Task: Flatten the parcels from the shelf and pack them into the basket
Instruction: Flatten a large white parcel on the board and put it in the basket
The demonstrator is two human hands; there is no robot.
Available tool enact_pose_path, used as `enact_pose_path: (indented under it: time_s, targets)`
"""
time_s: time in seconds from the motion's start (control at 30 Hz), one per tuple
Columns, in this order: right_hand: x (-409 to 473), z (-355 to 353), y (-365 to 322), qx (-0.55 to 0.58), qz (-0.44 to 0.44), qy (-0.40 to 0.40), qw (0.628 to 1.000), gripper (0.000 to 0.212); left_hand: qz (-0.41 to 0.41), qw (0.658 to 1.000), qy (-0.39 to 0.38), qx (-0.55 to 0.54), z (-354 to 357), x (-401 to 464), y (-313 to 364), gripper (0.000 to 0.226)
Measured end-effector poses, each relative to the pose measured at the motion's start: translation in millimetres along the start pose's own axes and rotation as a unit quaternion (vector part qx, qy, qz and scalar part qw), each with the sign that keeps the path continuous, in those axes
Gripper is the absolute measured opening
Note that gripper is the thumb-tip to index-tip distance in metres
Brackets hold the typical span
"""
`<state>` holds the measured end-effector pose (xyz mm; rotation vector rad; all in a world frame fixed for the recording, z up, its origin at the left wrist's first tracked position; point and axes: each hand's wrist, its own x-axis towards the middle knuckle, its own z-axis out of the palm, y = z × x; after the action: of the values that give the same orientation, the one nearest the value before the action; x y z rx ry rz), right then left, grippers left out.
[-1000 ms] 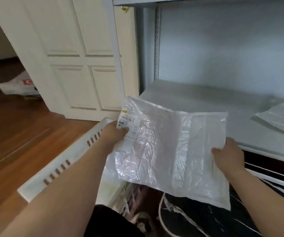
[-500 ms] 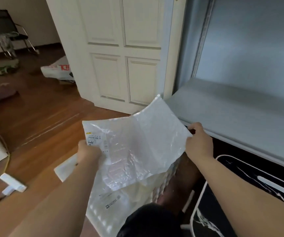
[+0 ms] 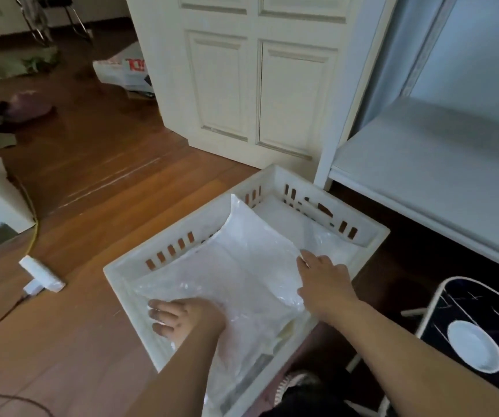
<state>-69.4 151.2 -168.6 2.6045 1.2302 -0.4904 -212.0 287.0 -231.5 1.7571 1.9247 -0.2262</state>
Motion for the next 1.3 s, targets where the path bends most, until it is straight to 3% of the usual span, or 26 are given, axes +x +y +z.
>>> enact_pose_path:
  time_s: [0.07,0.13,0.23,0.3,0.43,0.57,0.87,1.07,1.17,1.3]
  targets:
    - [9.4,7.6,-0.8,0.000,0.031,-0.033,0.999,0.068,0.053,0.996,0.022,0.070,11.6,2.9,-2.7,0.080]
    - [16.6,10.9,1.9,0.009,0.058,-0.041,0.997,0.069,0.190,0.962,0.079,0.179,18.7,4.4,-0.7,0.070]
    - [28.6,13.4,9.2,-0.010,0.074,-0.018,0.997,0.066,0.342,0.920,0.036,0.190,25.7,13.8,18.1,0.059]
    - [34.4,15.8,15.2,-0.025,0.093,-0.013,0.995,0.067,0.343,0.914,-0.006,0.217,32.1,22.3,30.0,0.066]
    - [45.7,25.4,22.3,-0.031,0.055,-0.043,0.997,0.073,0.271,0.927,-0.089,0.244,53.4,32.2,27.3,0.104]
    - [52.4,36.6,18.3,-0.052,0.029,-0.075,0.995,0.080,0.266,0.931,-0.137,0.207,77.2,38.6,8.4,0.114]
    - [60.2,41.7,15.2,-0.050,0.017,-0.104,0.993,0.076,0.252,0.927,-0.158,0.227,87.3,49.4,14.5,0.117]
    - [46.1,36.9,17.1,0.024,-0.033,-0.016,0.999,0.060,0.228,0.926,-0.158,0.258,61.6,40.4,39.2,0.108]
    - [26.4,29.6,28.1,0.066,-0.027,0.014,0.997,0.059,0.263,0.913,-0.131,0.283,39.0,19.3,73.1,0.089]
    - [-6.8,12.5,60.0,0.068,0.014,0.058,0.996,0.057,0.369,0.885,-0.080,0.271,9.1,-30.1,122.9,0.071]
